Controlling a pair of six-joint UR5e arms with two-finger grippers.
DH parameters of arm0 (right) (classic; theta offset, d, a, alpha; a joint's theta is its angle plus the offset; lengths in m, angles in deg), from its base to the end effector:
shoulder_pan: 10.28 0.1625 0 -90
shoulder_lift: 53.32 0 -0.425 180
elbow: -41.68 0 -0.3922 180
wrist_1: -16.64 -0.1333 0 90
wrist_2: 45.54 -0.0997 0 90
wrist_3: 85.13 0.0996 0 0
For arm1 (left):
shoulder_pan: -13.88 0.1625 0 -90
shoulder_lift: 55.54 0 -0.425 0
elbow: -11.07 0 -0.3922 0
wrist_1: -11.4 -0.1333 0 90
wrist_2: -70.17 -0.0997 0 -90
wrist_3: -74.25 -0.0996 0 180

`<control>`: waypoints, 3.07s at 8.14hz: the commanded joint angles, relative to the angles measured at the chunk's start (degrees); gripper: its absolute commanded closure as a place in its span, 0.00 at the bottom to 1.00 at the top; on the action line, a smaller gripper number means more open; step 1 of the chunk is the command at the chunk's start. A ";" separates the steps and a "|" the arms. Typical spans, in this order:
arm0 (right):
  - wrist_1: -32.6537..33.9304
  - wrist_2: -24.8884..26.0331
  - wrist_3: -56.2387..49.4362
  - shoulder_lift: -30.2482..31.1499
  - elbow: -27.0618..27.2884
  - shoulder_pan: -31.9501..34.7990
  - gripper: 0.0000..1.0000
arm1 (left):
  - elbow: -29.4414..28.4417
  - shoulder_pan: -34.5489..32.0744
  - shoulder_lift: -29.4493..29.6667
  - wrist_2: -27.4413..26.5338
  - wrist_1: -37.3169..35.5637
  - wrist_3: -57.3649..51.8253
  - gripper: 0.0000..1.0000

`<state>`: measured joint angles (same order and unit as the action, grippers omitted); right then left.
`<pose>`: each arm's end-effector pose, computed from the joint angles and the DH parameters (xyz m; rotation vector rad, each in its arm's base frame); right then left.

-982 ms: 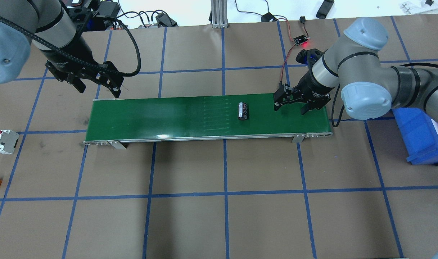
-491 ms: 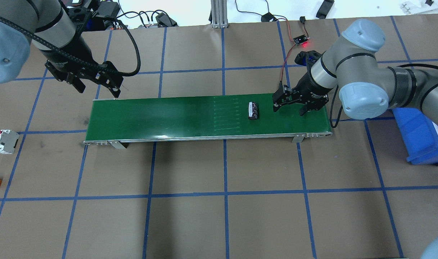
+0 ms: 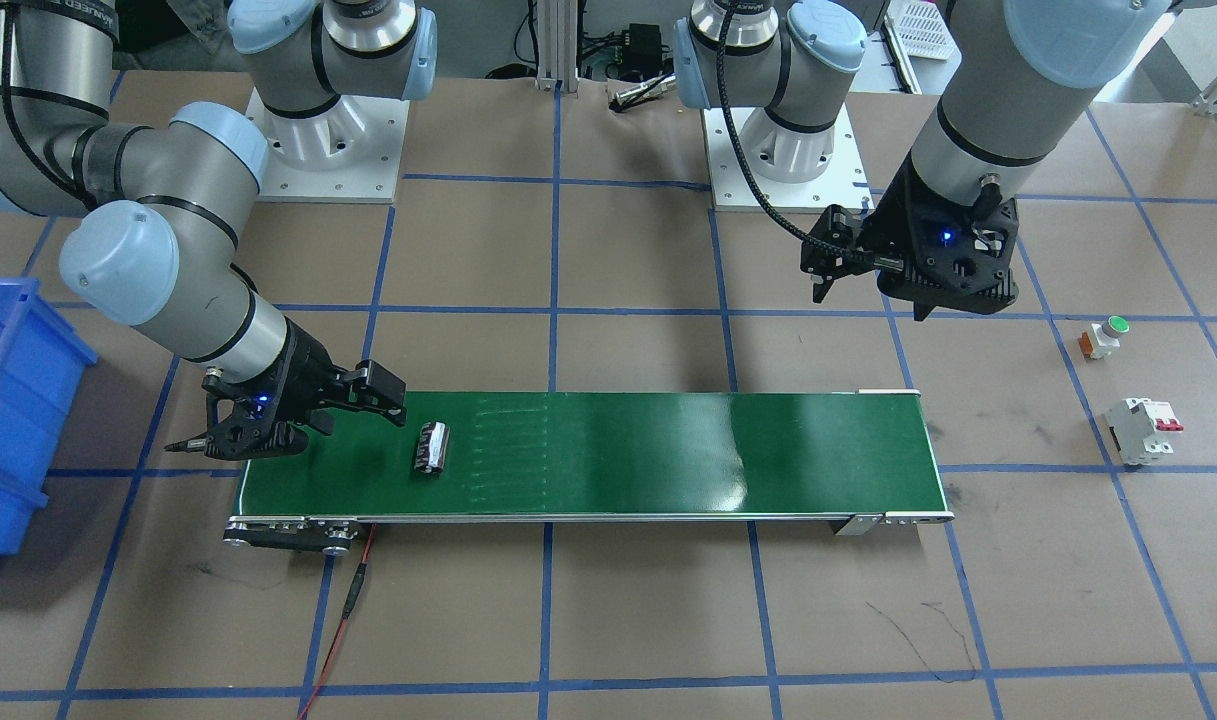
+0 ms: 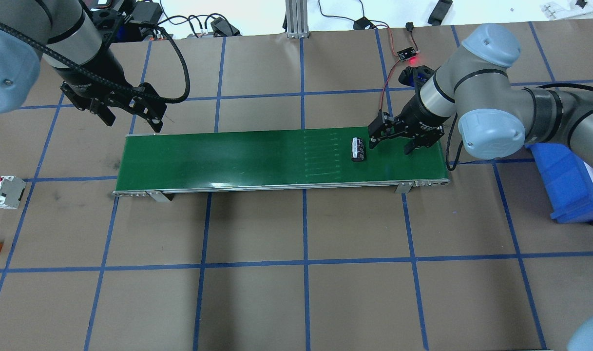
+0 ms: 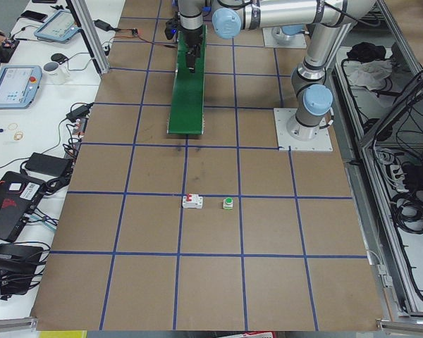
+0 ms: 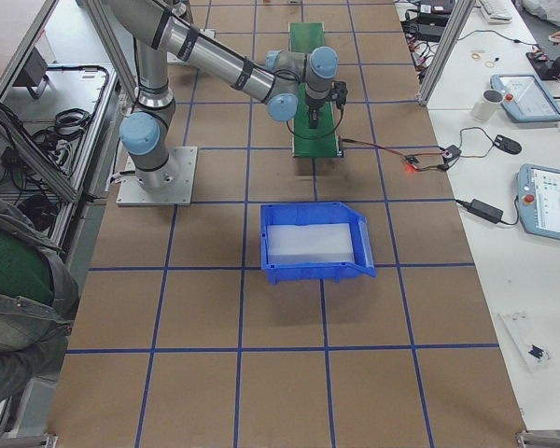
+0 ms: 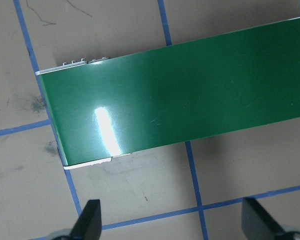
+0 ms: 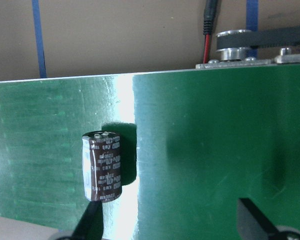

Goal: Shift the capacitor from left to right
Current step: 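Grasp the capacitor arriving on the belt with the right gripper, then lift the capacitor with the right gripper and carry it to the blue bin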

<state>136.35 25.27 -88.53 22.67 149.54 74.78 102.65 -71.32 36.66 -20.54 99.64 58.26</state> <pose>0.1196 -0.5444 0.2700 0.0466 2.8044 0.0183 -0.0894 -0.5131 0.4583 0.3060 3.1203 0.0579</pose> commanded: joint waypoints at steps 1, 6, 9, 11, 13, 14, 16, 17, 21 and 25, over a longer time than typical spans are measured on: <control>0.44 0.56 -0.03 -0.84 -0.11 -0.07 0.09 | 0.00 0.04 0.00 0.00 -0.09 -0.09 0.00; 2.53 1.26 -0.30 -2.07 -0.28 -0.07 0.23 | 0.00 0.04 -0.09 0.00 -0.09 -0.09 0.00; 4.22 2.66 -0.56 -3.83 -0.28 -0.07 0.57 | 0.00 0.04 -0.09 0.00 -0.09 -0.09 0.00; 3.87 2.84 -1.96 -3.75 -0.28 -0.24 1.00 | 0.00 0.04 -0.09 0.00 -0.09 -0.09 0.00; 3.52 3.19 -2.67 -2.96 -2.29 -0.33 1.00 | 0.00 0.12 -0.09 0.09 -0.09 -0.09 0.00; -0.14 7.29 -2.76 -2.26 -4.65 -0.42 1.00 | 0.00 0.12 -0.09 0.09 -0.09 -0.09 0.00; -7.09 14.16 -3.02 0.63 -9.93 -0.51 1.00 | 0.00 0.12 -0.09 0.09 -0.09 -0.09 0.00; -8.34 17.75 -4.33 2.04 -10.39 -1.46 1.00 | 0.00 0.12 -0.09 0.00 -0.09 -0.09 0.00; -12.92 26.28 -21.25 6.10 -10.74 -16.11 1.00 | 0.00 0.12 -0.17 0.00 -0.09 -0.09 0.00; -12.66 28.77 -38.58 6.36 -11.01 -30.97 1.00 | 0.00 0.12 -0.18 0.00 -0.09 -0.09 0.00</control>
<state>123.44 53.64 -119.25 29.00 138.58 50.29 102.65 -71.20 36.49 -20.54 99.55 58.17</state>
